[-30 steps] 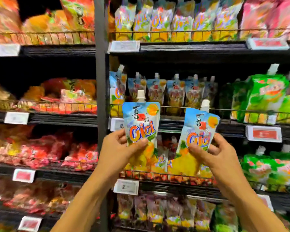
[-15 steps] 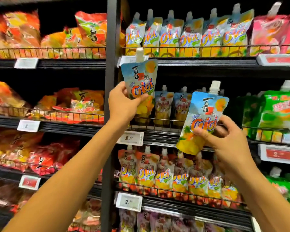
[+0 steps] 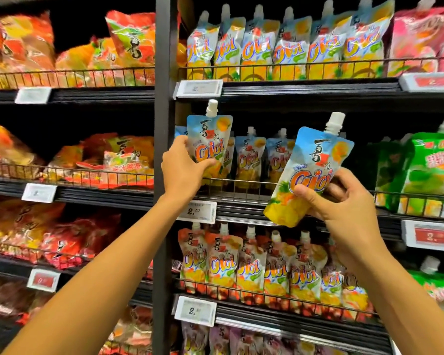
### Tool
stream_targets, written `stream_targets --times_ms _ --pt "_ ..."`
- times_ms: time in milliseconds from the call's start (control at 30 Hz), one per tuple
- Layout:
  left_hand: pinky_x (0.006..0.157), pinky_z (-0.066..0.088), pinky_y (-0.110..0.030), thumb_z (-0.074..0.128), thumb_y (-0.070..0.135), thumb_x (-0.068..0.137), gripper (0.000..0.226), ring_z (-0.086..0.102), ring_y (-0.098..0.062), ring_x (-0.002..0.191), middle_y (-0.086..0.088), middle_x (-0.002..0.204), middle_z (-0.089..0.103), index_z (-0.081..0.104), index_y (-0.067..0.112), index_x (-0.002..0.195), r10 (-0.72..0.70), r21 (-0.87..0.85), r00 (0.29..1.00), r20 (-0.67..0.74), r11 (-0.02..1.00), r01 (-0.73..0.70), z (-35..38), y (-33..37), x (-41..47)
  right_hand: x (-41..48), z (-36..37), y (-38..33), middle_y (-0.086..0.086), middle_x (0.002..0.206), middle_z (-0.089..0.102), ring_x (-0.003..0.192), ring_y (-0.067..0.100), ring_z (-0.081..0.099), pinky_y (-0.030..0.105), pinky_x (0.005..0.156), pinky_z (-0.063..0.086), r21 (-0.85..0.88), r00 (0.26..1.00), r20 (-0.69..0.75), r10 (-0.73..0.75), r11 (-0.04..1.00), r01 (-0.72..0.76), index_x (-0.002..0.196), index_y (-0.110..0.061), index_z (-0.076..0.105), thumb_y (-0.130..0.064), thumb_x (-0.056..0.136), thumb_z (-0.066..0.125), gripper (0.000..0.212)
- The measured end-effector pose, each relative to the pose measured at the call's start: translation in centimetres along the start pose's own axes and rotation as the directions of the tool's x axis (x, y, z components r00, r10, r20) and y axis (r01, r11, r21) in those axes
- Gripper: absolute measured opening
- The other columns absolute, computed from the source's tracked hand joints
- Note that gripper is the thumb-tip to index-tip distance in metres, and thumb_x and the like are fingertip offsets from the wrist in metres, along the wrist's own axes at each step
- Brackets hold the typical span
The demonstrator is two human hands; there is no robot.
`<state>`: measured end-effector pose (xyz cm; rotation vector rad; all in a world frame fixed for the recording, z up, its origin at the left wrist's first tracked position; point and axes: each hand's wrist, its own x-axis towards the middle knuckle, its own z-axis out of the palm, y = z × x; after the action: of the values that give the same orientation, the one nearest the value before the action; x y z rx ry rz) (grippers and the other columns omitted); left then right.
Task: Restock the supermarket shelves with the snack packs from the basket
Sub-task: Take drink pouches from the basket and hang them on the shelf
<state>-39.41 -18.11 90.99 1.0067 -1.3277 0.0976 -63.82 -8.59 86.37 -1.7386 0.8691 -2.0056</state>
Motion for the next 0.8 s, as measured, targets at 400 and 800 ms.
stream_targets --times_ms 400,800 --pt "0.077 0.057 -0.045 0.085 0.030 0.072 0.063 0.066 -0.030 0.101 -0.014 0.113 0.065 0.040 0.009 0.112 0.008 0.193 0.996 0.093 0.981 -0.026 0.0 0.0 -1.0 5.0 4.1 -0.6 -0.007 0.101 0.072 0.100 0.015 0.067 0.047 0.081 0.058 -0.175 0.995 -0.059 -0.076 0.983 0.065 0.102 -0.030 0.066 -0.037 0.066 0.087 0.042" --pt "0.068 0.051 -0.040 0.073 0.004 0.080 0.031 0.051 -0.026 0.096 -0.010 0.106 0.051 0.057 0.009 0.107 0.297 0.456 0.955 0.030 0.846 -0.277 -4.0 -4.3 -3.6 9.3 7.6 0.9 -0.003 0.104 0.069 0.092 0.010 0.062 0.013 0.072 0.048 -0.421 0.994 -0.031 -0.108 0.903 0.085 0.110 -0.014 0.063 -0.036 0.073 0.083 0.047"
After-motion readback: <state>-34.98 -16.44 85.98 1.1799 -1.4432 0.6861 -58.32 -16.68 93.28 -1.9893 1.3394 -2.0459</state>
